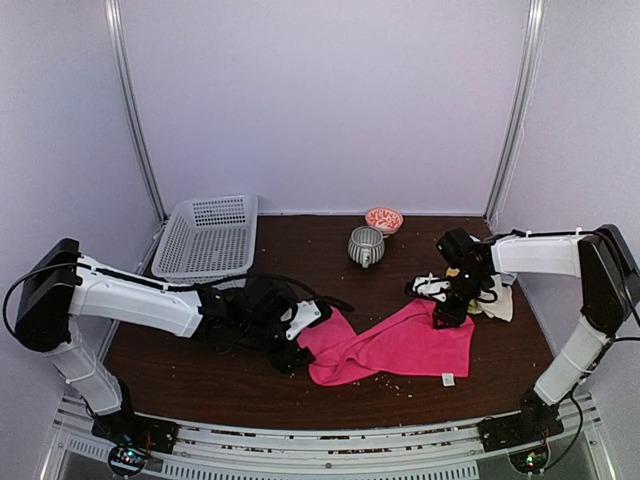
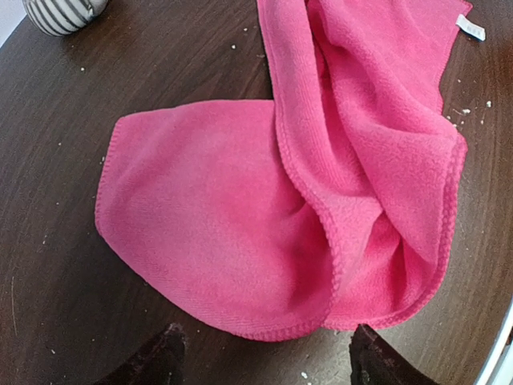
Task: Roll the towels
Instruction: Place the towel at the center of the board, then pick up the towel from the center of the board.
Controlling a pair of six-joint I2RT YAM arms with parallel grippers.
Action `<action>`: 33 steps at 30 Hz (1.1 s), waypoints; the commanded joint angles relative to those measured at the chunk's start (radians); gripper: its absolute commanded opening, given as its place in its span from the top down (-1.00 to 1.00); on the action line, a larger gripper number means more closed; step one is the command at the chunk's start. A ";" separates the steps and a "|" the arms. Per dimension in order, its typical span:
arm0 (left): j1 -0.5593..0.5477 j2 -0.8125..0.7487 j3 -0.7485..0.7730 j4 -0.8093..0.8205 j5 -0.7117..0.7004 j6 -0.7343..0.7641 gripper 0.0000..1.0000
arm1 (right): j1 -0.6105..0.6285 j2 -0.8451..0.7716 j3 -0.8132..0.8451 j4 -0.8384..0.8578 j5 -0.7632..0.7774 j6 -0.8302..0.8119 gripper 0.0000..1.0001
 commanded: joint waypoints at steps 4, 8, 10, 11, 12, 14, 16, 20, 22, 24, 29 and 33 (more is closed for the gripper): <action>0.012 0.113 0.084 0.077 -0.017 0.050 -0.42 | 0.004 0.027 0.001 0.002 0.109 0.021 -0.07; 0.012 0.127 0.111 0.068 -0.024 0.060 -0.37 | 0.004 0.019 -0.036 0.036 0.138 0.051 0.07; 0.012 0.123 0.110 0.071 -0.061 0.062 -0.24 | 0.004 0.014 -0.036 0.046 0.137 0.074 0.29; 0.013 0.120 0.107 0.075 -0.081 0.066 -0.13 | 0.004 0.008 -0.034 0.047 0.128 0.082 0.42; 0.015 0.117 0.102 0.081 -0.100 0.067 -0.03 | 0.004 0.003 -0.032 0.048 0.120 0.088 0.55; 0.020 0.113 0.090 0.097 -0.129 0.068 0.08 | 0.004 -0.003 -0.032 0.060 0.108 0.097 0.73; 0.027 0.102 0.071 0.128 -0.124 0.069 0.23 | 0.004 0.006 -0.026 0.065 0.105 0.104 0.94; 0.040 0.082 0.057 0.178 -0.120 0.056 0.74 | 0.001 0.009 0.010 0.056 0.098 0.117 1.00; 0.042 0.067 0.061 0.188 -0.131 0.050 1.00 | 0.001 -0.019 0.037 0.035 0.074 0.124 1.00; 0.044 0.043 0.066 0.188 -0.158 0.048 1.00 | -0.002 -0.058 0.072 0.009 0.040 0.128 1.00; 0.049 -0.096 0.129 0.049 -0.282 0.051 1.00 | -0.026 -0.147 0.229 -0.065 -0.118 0.154 1.00; 0.050 -0.264 0.268 -0.139 -0.448 0.011 1.00 | -0.094 -0.218 0.373 -0.081 -0.283 0.208 1.00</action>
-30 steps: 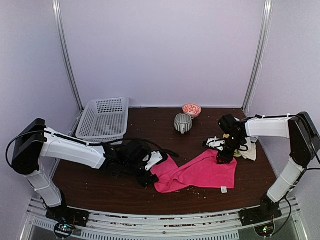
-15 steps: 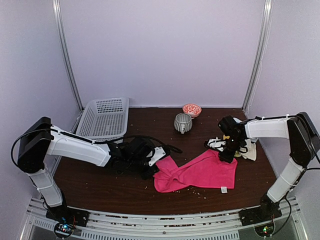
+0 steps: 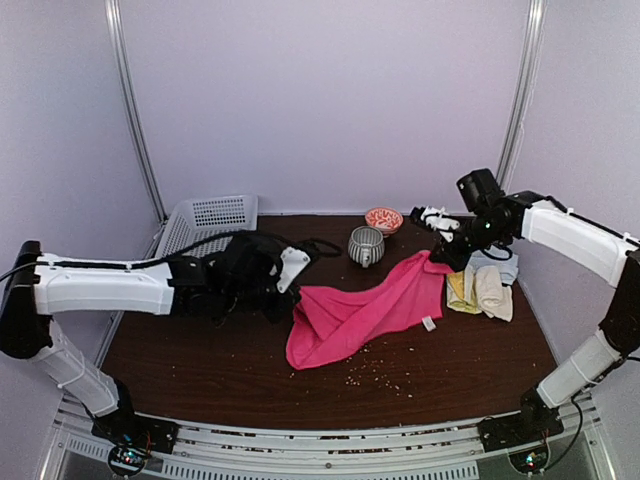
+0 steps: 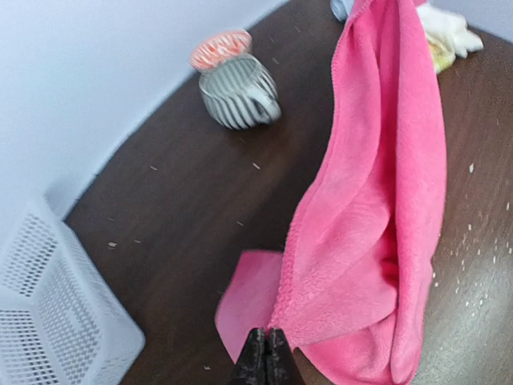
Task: Roll the towels
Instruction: Pick up the towel from the center of the board, then flatten out the towel at the center of the board.
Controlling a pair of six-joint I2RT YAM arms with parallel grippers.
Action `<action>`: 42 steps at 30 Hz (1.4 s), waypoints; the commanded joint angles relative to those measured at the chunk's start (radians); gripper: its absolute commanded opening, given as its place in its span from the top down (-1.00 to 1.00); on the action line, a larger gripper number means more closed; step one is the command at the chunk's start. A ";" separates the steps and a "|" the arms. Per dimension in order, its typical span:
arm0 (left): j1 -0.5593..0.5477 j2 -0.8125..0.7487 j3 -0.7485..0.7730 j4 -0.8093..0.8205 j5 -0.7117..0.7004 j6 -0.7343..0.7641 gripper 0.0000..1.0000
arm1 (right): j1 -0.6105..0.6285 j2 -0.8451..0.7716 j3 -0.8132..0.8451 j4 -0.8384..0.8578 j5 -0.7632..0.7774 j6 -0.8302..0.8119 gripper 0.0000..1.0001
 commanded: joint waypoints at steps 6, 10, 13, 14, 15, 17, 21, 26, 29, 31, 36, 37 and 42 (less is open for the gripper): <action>0.010 -0.280 0.413 -0.389 -0.239 -0.046 1.00 | -0.278 -0.170 0.256 0.002 -0.518 0.158 1.00; 0.010 -0.347 0.319 -0.428 -0.115 -0.075 1.00 | -0.286 -0.201 0.195 -0.092 -0.527 0.038 1.00; 0.002 -0.393 0.203 -0.429 0.071 -0.126 1.00 | -0.285 -0.259 0.092 -0.189 -0.522 -0.082 1.00; -0.005 -0.404 0.176 -0.428 0.126 -0.142 1.00 | -0.284 -0.281 0.068 -0.263 -0.526 -0.143 1.00; -0.015 -0.416 0.152 -0.428 0.173 -0.156 1.00 | -0.282 -0.306 0.043 -0.301 -0.530 -0.217 1.00; -0.030 -0.442 0.117 -0.426 0.248 -0.187 1.00 | -0.274 -0.351 -0.007 -0.417 -0.526 -0.315 1.00; -0.032 -0.472 0.068 -0.343 0.227 -0.195 1.00 | -0.260 -0.380 -0.070 -0.482 -0.523 -0.361 0.97; -0.032 -0.329 0.014 -0.326 0.227 -0.102 0.45 | -0.260 -0.256 -0.085 -0.357 -0.419 -0.202 1.00; -0.039 -0.175 0.013 -0.318 0.267 -0.101 -0.11 | -0.263 -0.152 -0.070 -0.348 -0.352 -0.195 1.00; -0.044 -0.104 0.008 -0.283 0.256 -0.088 -0.30 | -0.266 -0.116 -0.076 -0.337 -0.346 -0.195 1.00; -0.036 0.037 0.014 -0.206 0.208 0.000 -0.47 | -0.265 -0.129 -0.113 -0.274 -0.364 -0.195 0.95; -0.022 0.081 0.037 -0.223 0.223 0.020 -0.39 | -0.266 -0.131 -0.115 -0.267 -0.361 -0.195 0.95; 0.076 0.275 0.158 -0.297 0.349 0.001 -0.14 | -0.266 -0.124 -0.118 -0.264 -0.349 -0.195 0.94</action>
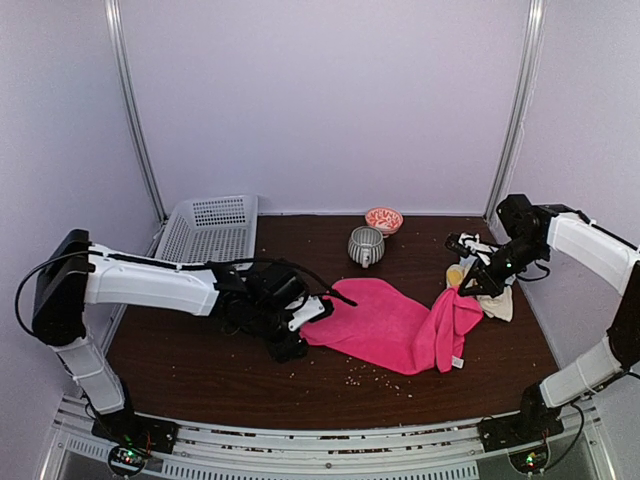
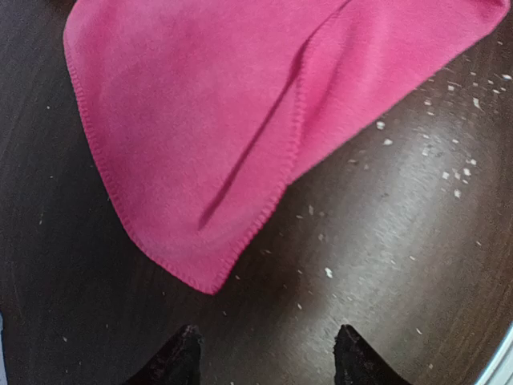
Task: Roll the towels
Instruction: Flatten out the towel at the center of the board.
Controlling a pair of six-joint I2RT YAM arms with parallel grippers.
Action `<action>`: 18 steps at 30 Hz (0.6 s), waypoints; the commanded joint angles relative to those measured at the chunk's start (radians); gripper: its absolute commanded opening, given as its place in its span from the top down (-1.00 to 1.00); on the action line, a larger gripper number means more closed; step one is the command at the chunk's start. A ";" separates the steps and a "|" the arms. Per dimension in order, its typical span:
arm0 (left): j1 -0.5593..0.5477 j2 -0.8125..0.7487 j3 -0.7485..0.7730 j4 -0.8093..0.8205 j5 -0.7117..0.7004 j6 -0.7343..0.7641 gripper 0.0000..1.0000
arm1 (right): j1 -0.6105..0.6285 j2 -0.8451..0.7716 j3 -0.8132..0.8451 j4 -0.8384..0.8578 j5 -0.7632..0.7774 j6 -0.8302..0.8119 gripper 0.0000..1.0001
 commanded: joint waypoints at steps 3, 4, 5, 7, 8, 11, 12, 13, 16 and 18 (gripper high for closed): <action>0.127 0.136 0.113 0.007 0.148 0.009 -0.14 | -0.003 -0.020 -0.024 0.039 0.012 0.012 0.94; 0.139 0.148 0.122 0.006 0.158 0.010 -0.13 | -0.003 -0.020 -0.029 0.044 0.012 0.012 0.94; 0.146 0.161 0.130 0.008 0.165 0.017 -0.11 | -0.003 -0.019 -0.033 0.048 0.011 0.012 0.94; 0.149 0.190 0.152 0.005 0.166 0.025 -0.06 | -0.003 -0.016 -0.038 0.061 0.011 0.012 0.94; 0.149 0.206 0.165 0.001 0.166 0.029 -0.04 | -0.003 -0.014 -0.039 0.065 0.012 0.012 0.94; 0.149 0.244 0.190 -0.003 0.176 0.039 0.08 | -0.003 -0.001 -0.035 0.073 0.012 0.012 0.94; 0.150 0.252 0.194 -0.003 0.178 0.041 0.09 | -0.003 0.005 -0.032 0.073 0.011 0.012 0.94; 0.150 0.258 0.196 -0.004 0.178 0.044 0.10 | -0.003 0.010 -0.029 0.072 0.011 0.012 0.94; 0.148 0.260 0.190 -0.009 0.169 0.045 0.10 | -0.003 0.019 -0.022 0.068 0.013 0.012 0.94; 0.150 0.251 0.180 -0.013 0.157 0.046 0.05 | -0.002 0.021 -0.021 0.068 0.013 0.012 0.94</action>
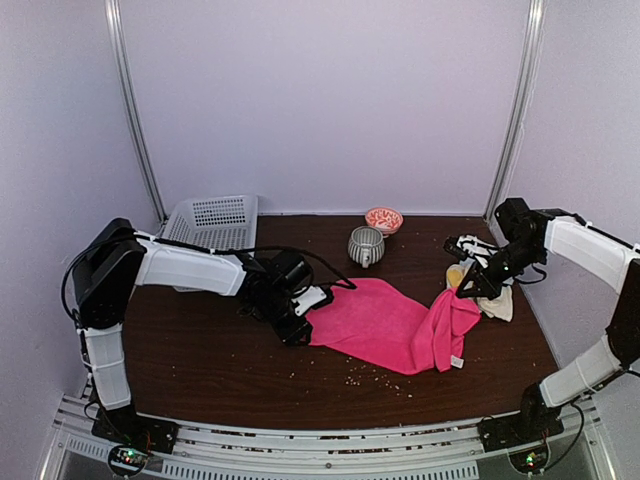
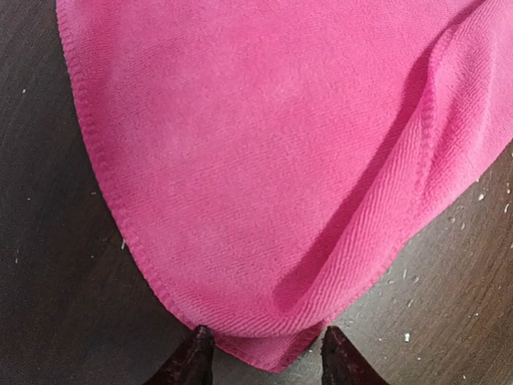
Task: Roll the towels
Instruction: Flatten out the towel at the center of the board.
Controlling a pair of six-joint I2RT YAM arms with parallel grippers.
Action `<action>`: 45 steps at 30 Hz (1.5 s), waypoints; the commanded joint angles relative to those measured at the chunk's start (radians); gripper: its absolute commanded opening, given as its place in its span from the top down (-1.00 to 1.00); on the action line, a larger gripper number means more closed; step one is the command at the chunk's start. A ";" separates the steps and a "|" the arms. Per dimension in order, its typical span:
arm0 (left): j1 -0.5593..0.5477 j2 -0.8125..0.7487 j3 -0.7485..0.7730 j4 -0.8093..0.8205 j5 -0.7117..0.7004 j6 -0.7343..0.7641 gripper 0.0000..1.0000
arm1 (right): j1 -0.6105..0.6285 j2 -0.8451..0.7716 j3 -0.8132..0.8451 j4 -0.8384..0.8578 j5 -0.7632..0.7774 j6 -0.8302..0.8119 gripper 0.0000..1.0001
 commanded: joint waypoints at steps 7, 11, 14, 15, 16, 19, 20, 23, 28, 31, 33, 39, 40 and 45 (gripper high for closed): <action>-0.010 -0.013 -0.018 -0.021 -0.037 0.037 0.01 | -0.003 0.014 0.014 0.016 0.009 0.011 0.94; -0.024 -0.011 -0.023 -0.024 -0.048 0.046 0.03 | -0.003 0.013 0.011 0.024 0.009 0.045 0.94; -0.030 -0.004 -0.030 -0.033 -0.069 0.055 0.15 | -0.003 0.010 0.006 0.032 0.010 0.051 0.94; -0.031 -0.003 -0.033 -0.036 -0.073 0.058 0.26 | -0.003 0.010 0.004 0.033 0.010 0.053 0.94; -0.032 -0.002 -0.040 -0.035 -0.077 0.062 0.36 | -0.002 0.010 0.004 0.035 0.010 0.055 0.94; -0.032 0.000 -0.052 -0.035 -0.092 0.068 0.58 | -0.003 0.011 0.002 0.042 0.009 0.061 0.94; -0.032 -0.002 -0.055 -0.035 -0.098 0.067 0.70 | -0.003 0.011 0.004 0.044 0.009 0.064 0.94; -0.032 -0.016 -0.054 -0.032 -0.136 0.056 1.00 | -0.003 0.013 0.010 0.056 0.003 0.073 0.94; -0.029 -0.115 -0.025 -0.026 -0.223 0.018 1.00 | -0.003 0.031 0.069 0.103 -0.006 0.133 0.98; -0.016 -0.208 0.022 -0.056 -0.307 -0.018 1.00 | -0.003 0.048 0.157 0.115 -0.020 0.188 0.98; 0.003 -0.274 0.055 -0.084 -0.375 -0.041 1.00 | -0.003 0.053 0.219 0.150 -0.008 0.236 1.00; 0.011 -0.457 0.146 -0.208 -0.553 -0.096 1.00 | -0.003 0.001 0.361 0.232 0.060 0.344 1.00; 0.011 -0.486 0.161 -0.231 -0.563 -0.105 1.00 | -0.003 -0.019 0.379 0.226 0.052 0.348 1.00; 0.003 -0.701 0.119 -0.273 -0.515 -0.125 1.00 | -0.003 -0.157 0.356 0.140 -0.026 0.299 0.96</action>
